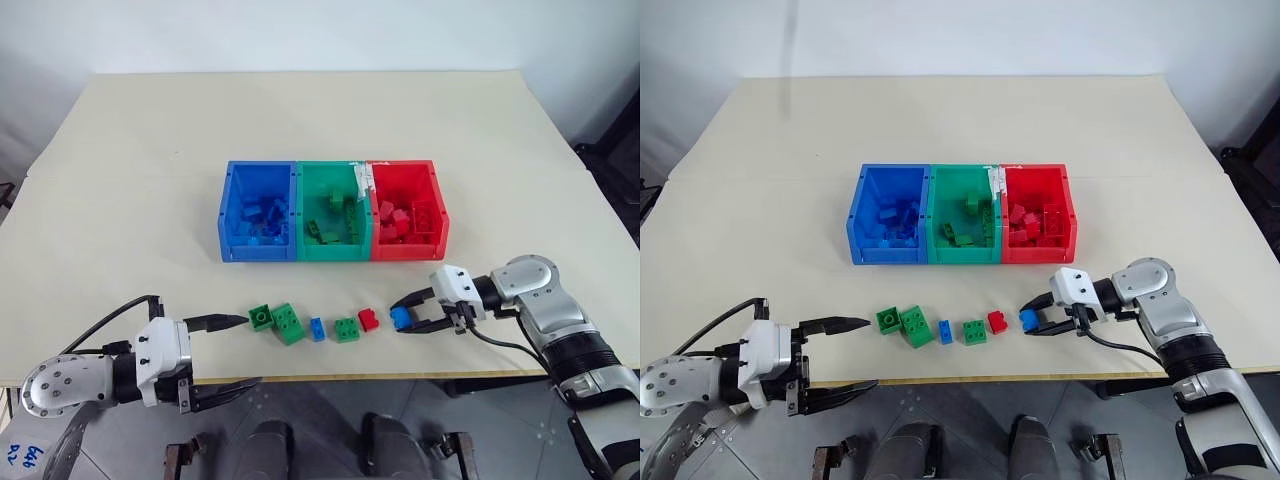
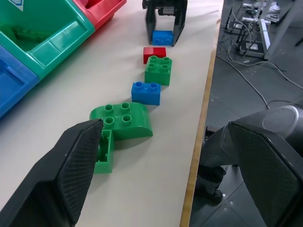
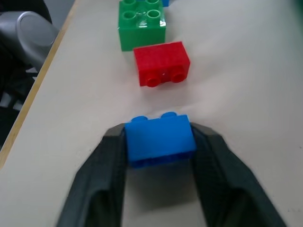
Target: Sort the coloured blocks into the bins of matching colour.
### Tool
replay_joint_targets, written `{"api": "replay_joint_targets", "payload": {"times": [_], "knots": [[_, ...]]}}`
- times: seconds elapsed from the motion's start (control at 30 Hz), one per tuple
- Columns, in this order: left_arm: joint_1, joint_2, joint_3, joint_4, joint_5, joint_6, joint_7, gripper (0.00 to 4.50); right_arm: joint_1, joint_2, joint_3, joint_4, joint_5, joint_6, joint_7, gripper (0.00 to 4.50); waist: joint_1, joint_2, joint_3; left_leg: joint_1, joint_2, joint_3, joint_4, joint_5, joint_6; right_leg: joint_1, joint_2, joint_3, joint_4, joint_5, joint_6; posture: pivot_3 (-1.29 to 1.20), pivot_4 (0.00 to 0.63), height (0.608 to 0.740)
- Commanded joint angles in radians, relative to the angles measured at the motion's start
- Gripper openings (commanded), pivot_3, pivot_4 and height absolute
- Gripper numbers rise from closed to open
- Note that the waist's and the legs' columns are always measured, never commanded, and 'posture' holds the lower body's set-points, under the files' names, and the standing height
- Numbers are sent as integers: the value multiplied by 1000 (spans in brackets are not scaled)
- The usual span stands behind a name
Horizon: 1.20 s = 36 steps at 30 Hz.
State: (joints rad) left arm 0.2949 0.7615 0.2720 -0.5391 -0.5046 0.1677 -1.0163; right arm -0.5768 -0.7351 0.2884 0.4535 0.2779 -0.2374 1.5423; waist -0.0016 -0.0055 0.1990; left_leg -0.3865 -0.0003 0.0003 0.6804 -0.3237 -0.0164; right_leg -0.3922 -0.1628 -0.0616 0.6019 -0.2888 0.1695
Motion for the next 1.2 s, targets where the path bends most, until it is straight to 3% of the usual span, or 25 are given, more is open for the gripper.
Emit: {"api": "replay_joint_targets", "payload": {"times": [0.03,0.2,0.27,0.43,0.63,0.67,0.93,1.07,1.2], "knots": [[15,-25,43,-35,-28,-18,25,4500,-10,8,-55,-18,62,38,52,1500,0,0,0,0,0,0,0,0,0,0,0,0,0,0,0,0,150,740],[28,-105,150,13,-65,-16,111,4500,-69,69,-154,-261,266,429,-118,1500,-5,1,0,0,1,0,0,0,-1,-1,0,0,0,0,0,0,150,740],[73,-125,201,33,-56,-34,113,4500,-133,143,-160,-340,288,567,-257,1500,-12,1,0,0,3,0,0,0,-2,-1,1,0,1,0,-1,0,150,740],[193,-169,289,43,-49,-63,111,4500,-339,393,-107,-349,168,781,-643,1500,-28,1,0,0,5,1,0,-2,-4,-5,2,-1,5,-2,-5,0,150,740],[245,-206,316,16,-44,-78,142,4500,-491,582,-32,-128,-29,731,-852,1500,-23,-1,-1,-3,2,1,0,-3,-3,-9,1,0,10,-2,-7,0,150,740],[249,-209,315,8,-43,-78,146,4500,-506,600,-30,-91,-41,700,-849,1500,-24,-2,-1,-3,2,1,0,-3,-3,-10,1,0,10,-2,-7,0,150,740],[248,-217,300,-11,-37,-77,171,4500,-547,655,-53,18,-57,617,-784,4366,-33,-2,-1,-3,4,8,-3,-3,-2,-16,1,-1,12,-2,-7,0,150,740],[202,-187,259,-11,-39,-59,166,4500,-459,562,-77,-146,-9,593,-652,4467,-26,-2,-1,-4,4,9,-3,-3,-2,-17,1,-1,12,-2,-7,0,150,740],[115,-132,201,10,-35,-38,145,4500,-273,408,-138,-370,118,513,-407,4467,-6,-4,-2,-5,4,8,-1,-5,0,-15,1,-1,10,-2,-7,0,150,740]]}}
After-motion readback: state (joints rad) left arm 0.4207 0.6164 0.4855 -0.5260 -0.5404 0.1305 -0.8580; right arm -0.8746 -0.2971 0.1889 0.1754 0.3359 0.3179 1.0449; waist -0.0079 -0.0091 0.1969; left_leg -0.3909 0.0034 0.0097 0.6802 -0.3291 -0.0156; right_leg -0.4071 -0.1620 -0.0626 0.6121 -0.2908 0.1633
